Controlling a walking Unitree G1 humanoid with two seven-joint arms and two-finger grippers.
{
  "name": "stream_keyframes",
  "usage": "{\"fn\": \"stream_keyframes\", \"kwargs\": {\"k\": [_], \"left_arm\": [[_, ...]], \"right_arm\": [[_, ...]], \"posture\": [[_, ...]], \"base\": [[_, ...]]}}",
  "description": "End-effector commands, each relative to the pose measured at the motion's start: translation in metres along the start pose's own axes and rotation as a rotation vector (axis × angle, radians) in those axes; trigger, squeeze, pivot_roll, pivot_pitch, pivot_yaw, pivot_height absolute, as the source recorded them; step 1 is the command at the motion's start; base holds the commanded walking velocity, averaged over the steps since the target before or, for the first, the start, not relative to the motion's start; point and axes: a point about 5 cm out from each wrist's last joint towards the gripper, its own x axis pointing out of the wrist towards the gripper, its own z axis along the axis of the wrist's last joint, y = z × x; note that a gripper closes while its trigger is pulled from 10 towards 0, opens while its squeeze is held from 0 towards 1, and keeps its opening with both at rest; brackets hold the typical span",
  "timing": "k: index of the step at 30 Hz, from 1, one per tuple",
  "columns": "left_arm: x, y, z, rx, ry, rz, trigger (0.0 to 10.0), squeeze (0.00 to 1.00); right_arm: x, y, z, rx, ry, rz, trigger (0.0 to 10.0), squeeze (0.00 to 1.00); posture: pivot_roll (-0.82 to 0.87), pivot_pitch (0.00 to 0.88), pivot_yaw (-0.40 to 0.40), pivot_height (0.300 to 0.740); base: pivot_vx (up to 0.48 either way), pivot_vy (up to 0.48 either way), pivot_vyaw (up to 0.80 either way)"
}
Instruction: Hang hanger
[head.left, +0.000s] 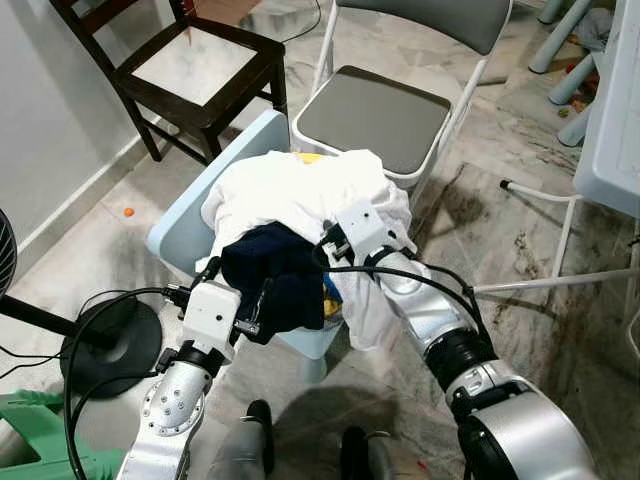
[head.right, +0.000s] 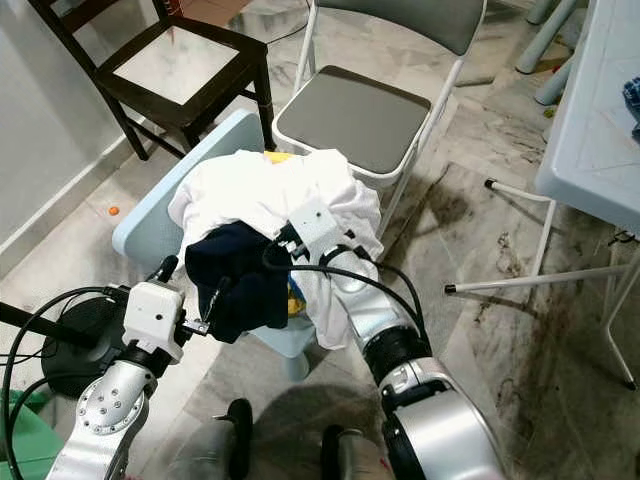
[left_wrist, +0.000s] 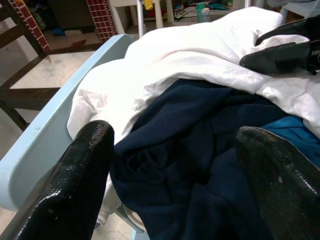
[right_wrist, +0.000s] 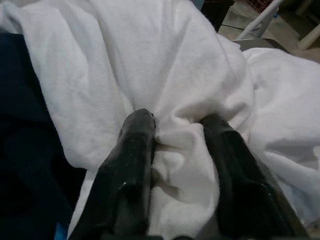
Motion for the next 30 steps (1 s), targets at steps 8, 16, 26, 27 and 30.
{"fn": "stream_keyframes", "kwargs": {"k": [8,16,26,27,30], "left_arm": [[-0.004,0.0,-0.001,0.005,0.01,0.0,10.0,0.0],[-0.004,0.003,-0.002,0.012,0.014,0.02,10.0,0.0],[-0.002,0.004,-0.002,0.018,0.013,0.032,10.0,0.0],[-0.002,0.004,-0.002,0.019,0.013,0.034,10.0,0.0],[-0.002,0.005,-0.002,0.021,0.013,0.038,10.0,0.0]], "right_arm": [[-0.005,0.008,-0.022,0.084,0.077,0.03,0.0,0.0],[-0.005,0.004,-0.016,0.19,0.026,-0.007,0.0,0.0],[-0.003,0.004,-0.009,0.293,-0.017,-0.001,0.0,0.0],[-0.003,0.005,-0.008,0.308,-0.024,0.003,0.0,0.0],[-0.002,0.005,-0.004,0.35,-0.047,0.01,0.0,0.0]], "posture": [[0.34,0.307,-0.061,0.74],[0.34,0.306,-0.056,0.74],[0.34,0.304,-0.056,0.74],[0.34,0.304,-0.056,0.74],[0.34,0.303,-0.056,0.74]], "base": [[0.0,0.0,0.0],[0.0,0.0,0.0],[0.0,0.0,0.0],[0.0,0.0,0.0],[0.0,0.0,0.0]]}}
